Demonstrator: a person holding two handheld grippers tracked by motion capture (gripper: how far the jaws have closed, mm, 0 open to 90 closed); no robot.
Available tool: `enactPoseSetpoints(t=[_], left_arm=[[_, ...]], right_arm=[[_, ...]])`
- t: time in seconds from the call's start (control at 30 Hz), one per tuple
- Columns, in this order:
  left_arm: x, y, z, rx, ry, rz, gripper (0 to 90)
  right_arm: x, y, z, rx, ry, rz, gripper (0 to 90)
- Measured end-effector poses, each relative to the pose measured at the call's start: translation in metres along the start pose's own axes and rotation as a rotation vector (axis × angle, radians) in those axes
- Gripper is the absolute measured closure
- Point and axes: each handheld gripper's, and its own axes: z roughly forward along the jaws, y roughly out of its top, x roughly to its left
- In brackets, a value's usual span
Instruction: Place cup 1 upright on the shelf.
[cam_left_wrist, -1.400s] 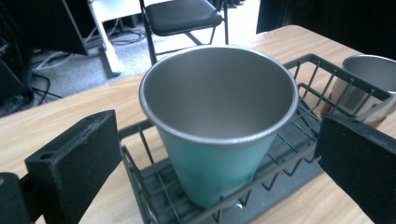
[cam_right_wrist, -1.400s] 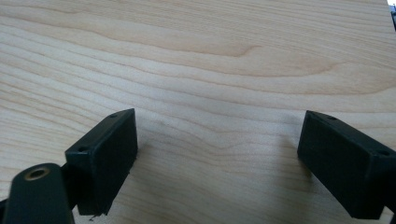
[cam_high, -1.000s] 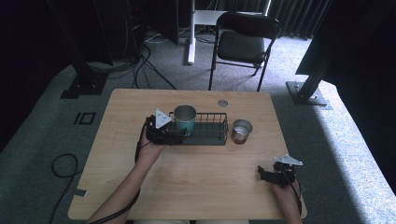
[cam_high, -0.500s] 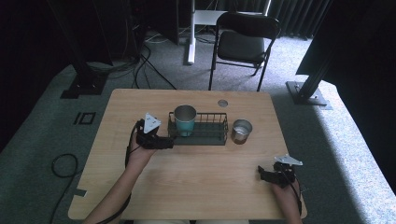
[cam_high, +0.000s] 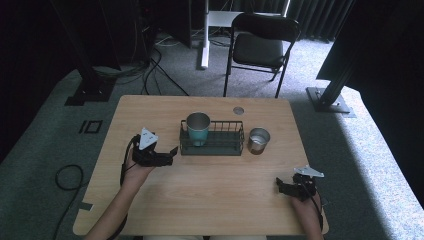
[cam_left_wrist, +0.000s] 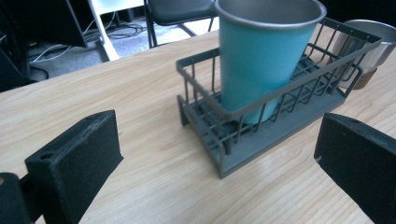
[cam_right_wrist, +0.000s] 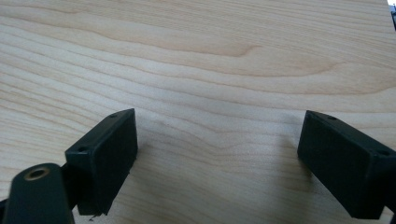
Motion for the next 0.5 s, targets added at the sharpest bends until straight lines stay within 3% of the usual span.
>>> enactPoseSetpoints(t=[0.5], left_arm=[[0.018,-0.036,-0.023,0.037,0.028,-0.033,1.1]], right_arm=[[0.000,0.000,0.000,0.000,0.000,0.000,11.7]])
